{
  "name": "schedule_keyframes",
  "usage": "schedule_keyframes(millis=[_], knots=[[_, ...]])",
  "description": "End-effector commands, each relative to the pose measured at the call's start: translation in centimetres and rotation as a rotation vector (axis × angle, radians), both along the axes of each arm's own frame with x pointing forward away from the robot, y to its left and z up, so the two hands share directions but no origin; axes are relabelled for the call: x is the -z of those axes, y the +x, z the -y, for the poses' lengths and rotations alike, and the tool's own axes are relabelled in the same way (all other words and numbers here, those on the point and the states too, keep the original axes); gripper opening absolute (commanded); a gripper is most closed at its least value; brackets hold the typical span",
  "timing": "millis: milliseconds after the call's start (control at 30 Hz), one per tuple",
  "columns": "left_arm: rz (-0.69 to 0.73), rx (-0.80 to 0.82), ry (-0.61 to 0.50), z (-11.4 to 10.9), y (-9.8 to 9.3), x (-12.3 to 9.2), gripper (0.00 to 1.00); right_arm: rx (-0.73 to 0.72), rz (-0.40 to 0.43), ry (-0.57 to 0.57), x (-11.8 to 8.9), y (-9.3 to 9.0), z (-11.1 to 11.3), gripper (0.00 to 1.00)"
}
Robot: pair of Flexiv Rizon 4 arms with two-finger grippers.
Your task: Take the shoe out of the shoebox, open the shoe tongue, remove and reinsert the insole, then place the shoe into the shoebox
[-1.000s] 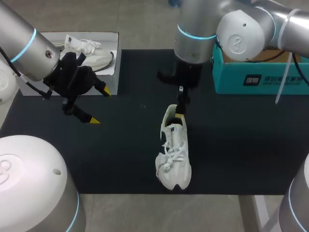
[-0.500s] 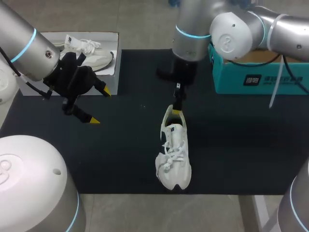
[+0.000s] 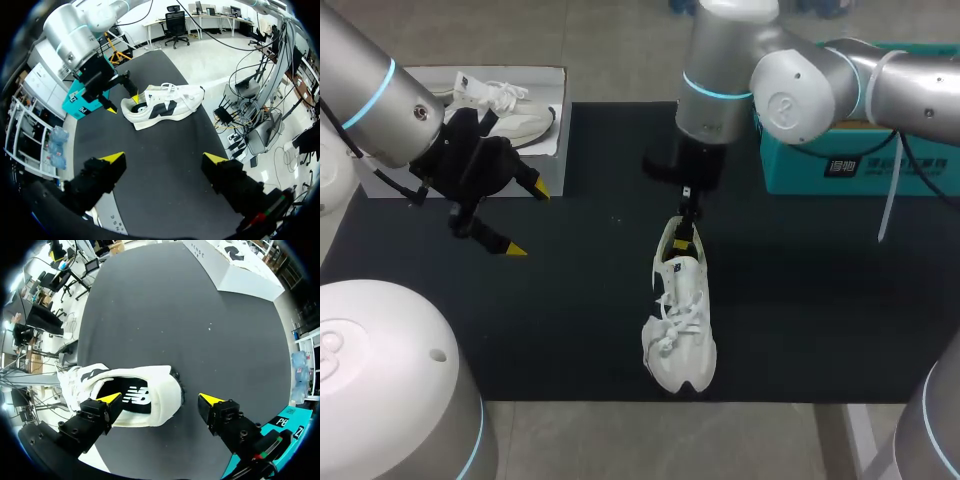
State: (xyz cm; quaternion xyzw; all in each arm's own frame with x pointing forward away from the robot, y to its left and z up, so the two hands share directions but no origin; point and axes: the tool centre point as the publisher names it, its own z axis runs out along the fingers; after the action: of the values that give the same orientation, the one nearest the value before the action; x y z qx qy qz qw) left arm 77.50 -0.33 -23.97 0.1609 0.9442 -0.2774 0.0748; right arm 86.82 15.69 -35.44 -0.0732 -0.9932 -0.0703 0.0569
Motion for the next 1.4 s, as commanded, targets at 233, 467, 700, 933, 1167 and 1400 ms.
schedule_keyframes(millis=[233,467,700,933,1167,1400], knots=[[0.001,-0.001,0.003,0.0,0.0,0.0,1.0,0.002,-0.024,-0.038,0.9,0.9,-0.5,1.0],[0.001,-0.001,0.003,0.0,0.0,0.0,1.0,0.006,-0.037,-0.052,1.5,0.5,-0.4,0.0],[0.001,-0.001,0.003,0.0,0.0,0.0,1.0,0.009,-0.039,-0.071,1.4,-0.1,-0.4,0.0],[0.001,-0.001,0.003,0.0,0.0,0.0,1.0,0.018,-0.007,-0.1,0.1,-0.7,0.1,0.0],[0.001,-0.001,0.003,0.0,0.0,0.0,1.0,0.042,0.052,-0.134,-3.1,-1.3,0.7,0.0],[0.001,-0.001,0.003,0.0,0.0,0.0,1.0,0.061,0.163,-0.202,-9.5,-0.7,2.3,0.0]])
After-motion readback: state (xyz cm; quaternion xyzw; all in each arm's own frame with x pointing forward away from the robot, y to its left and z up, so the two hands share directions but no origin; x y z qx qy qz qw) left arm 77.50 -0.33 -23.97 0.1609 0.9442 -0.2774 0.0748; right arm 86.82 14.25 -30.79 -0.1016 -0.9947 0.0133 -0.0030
